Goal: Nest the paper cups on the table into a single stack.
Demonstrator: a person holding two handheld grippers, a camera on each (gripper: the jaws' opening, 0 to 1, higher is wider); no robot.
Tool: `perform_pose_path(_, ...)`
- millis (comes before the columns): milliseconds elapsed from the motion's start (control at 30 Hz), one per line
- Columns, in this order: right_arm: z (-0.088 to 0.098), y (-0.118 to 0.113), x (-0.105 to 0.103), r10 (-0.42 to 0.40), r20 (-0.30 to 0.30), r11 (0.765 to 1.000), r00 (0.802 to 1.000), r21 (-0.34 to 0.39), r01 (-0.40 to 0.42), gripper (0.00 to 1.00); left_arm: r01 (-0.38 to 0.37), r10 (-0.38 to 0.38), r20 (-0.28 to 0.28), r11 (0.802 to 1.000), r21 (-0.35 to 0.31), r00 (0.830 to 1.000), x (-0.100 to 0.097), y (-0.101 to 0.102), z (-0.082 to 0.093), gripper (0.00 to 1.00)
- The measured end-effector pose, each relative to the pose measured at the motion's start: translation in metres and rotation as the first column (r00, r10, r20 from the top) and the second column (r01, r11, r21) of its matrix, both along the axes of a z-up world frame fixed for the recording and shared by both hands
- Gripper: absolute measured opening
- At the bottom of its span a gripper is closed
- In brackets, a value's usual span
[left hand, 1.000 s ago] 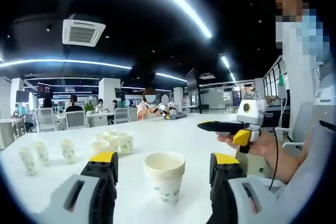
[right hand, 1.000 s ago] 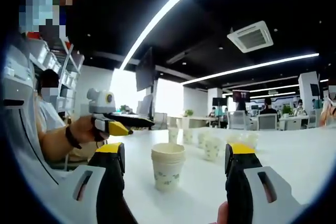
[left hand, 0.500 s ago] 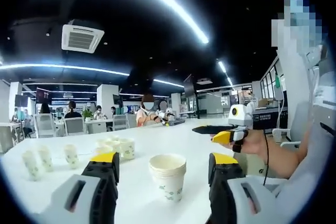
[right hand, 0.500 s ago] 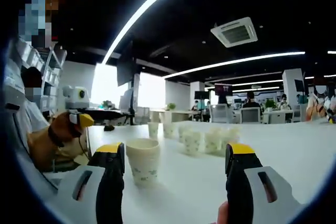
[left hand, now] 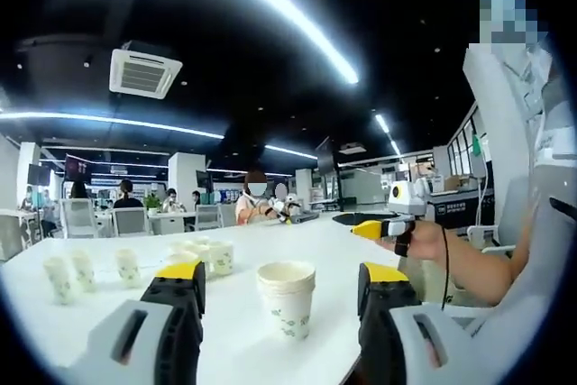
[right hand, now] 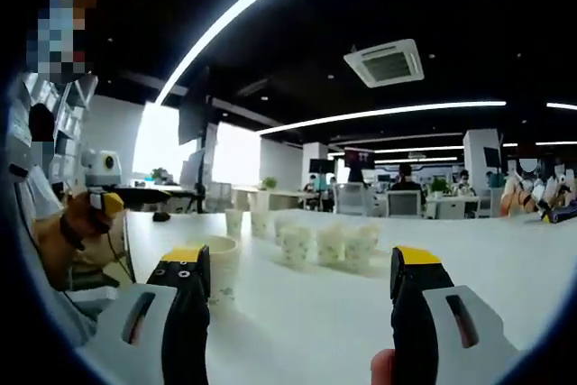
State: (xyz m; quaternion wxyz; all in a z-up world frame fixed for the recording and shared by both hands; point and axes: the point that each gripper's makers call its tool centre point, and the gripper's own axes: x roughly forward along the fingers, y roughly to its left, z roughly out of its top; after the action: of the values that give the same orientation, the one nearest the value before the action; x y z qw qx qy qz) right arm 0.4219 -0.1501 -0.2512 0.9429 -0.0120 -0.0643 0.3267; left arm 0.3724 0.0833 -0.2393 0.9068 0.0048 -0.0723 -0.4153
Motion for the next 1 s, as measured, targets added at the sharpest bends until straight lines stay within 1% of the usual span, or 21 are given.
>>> perform_pose_path(100,-0.003,-0.008,0.004,-0.02,-0.009,1.0,1.0,-0.009,0.02,0.89,0.011,-0.011,-0.002,1.0,-0.006,1.0,-0.001,-0.002,0.0,0.73)
perform_pose_path(200,-0.003,-0.015,0.01,-0.024,-0.009,1.0,1.0,-0.011,0.024,0.91,0.012,-0.012,0.009,1.0,-0.005,1.0,-0.003,-0.003,0.003,0.73)
perform_pose_path(300,-0.002,-0.023,0.021,-0.037,-0.013,0.999,0.999,-0.021,0.037,0.9,0.015,-0.015,0.02,1.0,-0.009,1.0,-0.005,-0.001,0.006,0.73)
perform_pose_path(367,-0.001,-0.025,0.026,-0.037,-0.017,0.999,0.999,-0.028,0.036,0.86,0.007,-0.006,0.028,1.0,-0.013,1.0,-0.005,0.003,0.008,0.72)
perform_pose_path(433,-0.002,-0.029,0.036,-0.029,-0.018,0.999,0.999,-0.038,0.028,0.85,-0.001,0.002,0.031,1.0,-0.023,1.0,-0.004,0.008,0.01,0.72)
perform_pose_path(500,-0.001,-0.033,0.047,-0.023,-0.004,0.999,1.0,-0.043,0.023,0.85,-0.006,0.007,0.039,0.999,-0.032,0.999,-0.005,0.011,0.012,0.72)
perform_pose_path(600,-0.004,-0.035,0.062,-0.002,-0.025,0.999,1.0,-0.043,0.001,0.86,-0.004,0.006,0.043,0.999,-0.033,0.999,-0.005,0.011,0.013,0.71)
perform_pose_path(733,-0.006,-0.034,0.08,0.015,-0.032,0.998,0.999,-0.057,-0.017,0.86,-0.005,0.006,0.042,0.999,-0.034,0.999,-0.004,0.012,0.013,0.71)
perform_pose_path(867,-0.009,-0.032,0.092,0.027,-0.039,0.998,0.999,-0.064,-0.03,0.87,-0.004,0.006,0.047,0.999,-0.035,0.999,-0.005,0.012,0.013,0.71)
perform_pose_path(967,-0.013,-0.031,0.101,0.034,-0.055,0.998,0.998,-0.054,-0.037,0.87,0.003,-0.002,0.045,0.999,-0.042,0.999,-0.005,0.011,0.011,0.71)
perform_pose_path(1000,-0.015,-0.031,0.104,0.029,-0.068,0.998,0.997,-0.057,-0.033,0.87,0.006,-0.005,0.038,0.999,-0.042,0.999,-0.005,0.011,0.01,0.71)
